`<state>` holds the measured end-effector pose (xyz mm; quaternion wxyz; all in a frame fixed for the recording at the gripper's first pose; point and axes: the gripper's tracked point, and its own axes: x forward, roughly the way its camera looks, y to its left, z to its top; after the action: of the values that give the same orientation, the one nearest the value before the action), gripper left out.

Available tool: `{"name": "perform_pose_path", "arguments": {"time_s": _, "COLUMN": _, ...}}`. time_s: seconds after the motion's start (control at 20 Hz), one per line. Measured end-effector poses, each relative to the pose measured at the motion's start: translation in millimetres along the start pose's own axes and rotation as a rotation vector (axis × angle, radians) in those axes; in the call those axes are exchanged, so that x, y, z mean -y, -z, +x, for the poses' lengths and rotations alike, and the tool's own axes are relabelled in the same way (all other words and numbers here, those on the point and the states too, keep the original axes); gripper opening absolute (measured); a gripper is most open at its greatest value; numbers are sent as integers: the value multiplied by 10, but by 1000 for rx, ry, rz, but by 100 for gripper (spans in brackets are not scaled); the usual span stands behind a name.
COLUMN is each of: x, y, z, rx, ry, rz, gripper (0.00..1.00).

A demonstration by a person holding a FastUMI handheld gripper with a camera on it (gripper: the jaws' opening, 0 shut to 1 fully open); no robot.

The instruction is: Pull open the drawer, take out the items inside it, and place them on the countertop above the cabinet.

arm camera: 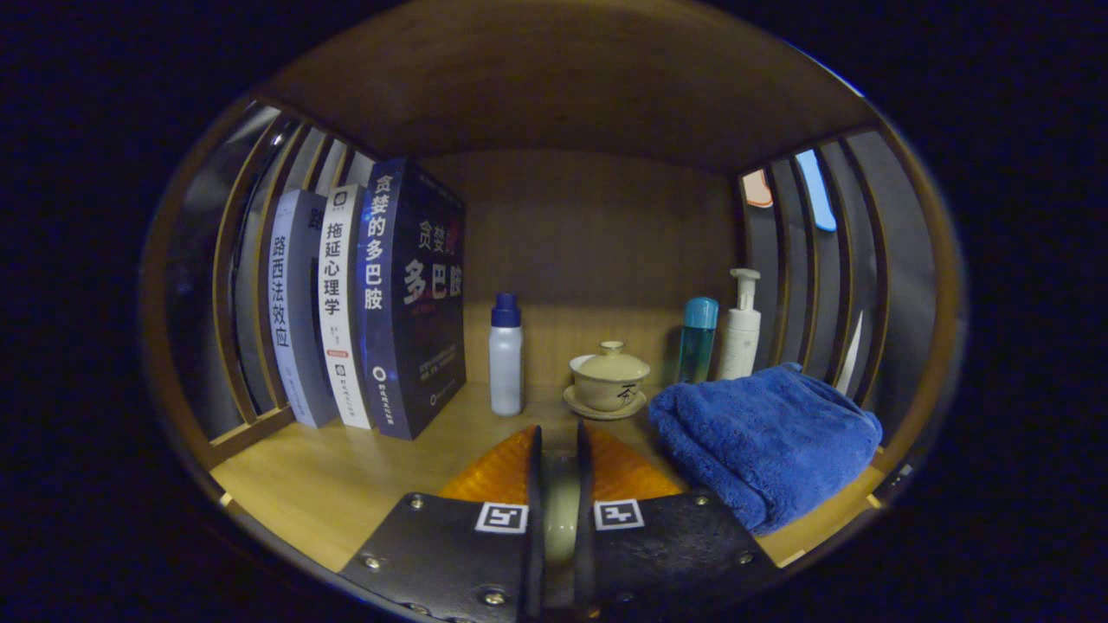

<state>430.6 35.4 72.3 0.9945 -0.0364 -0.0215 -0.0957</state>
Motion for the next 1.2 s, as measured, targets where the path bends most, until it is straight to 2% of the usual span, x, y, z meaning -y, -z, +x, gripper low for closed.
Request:
{"name": "perform_pose_path", "arguments": {"time_s": 0.25, "x": -5, "y": -44, "z": -15, "rx": 64, "ry": 1, "rz": -21, "gripper": 14}}
{"name": "perform_pose_path", "arguments": {"time_s": 0.5, "x": 17, "y": -59, "z": -17, "rx": 83, "ry": -3, "rz": 24, "gripper": 14}}
{"name": "perform_pose_path", "arguments": {"time_s": 1.2, "x": 49, "y": -110, "z": -52, "rx": 129, "ry": 35, "rz": 4, "gripper": 14}}
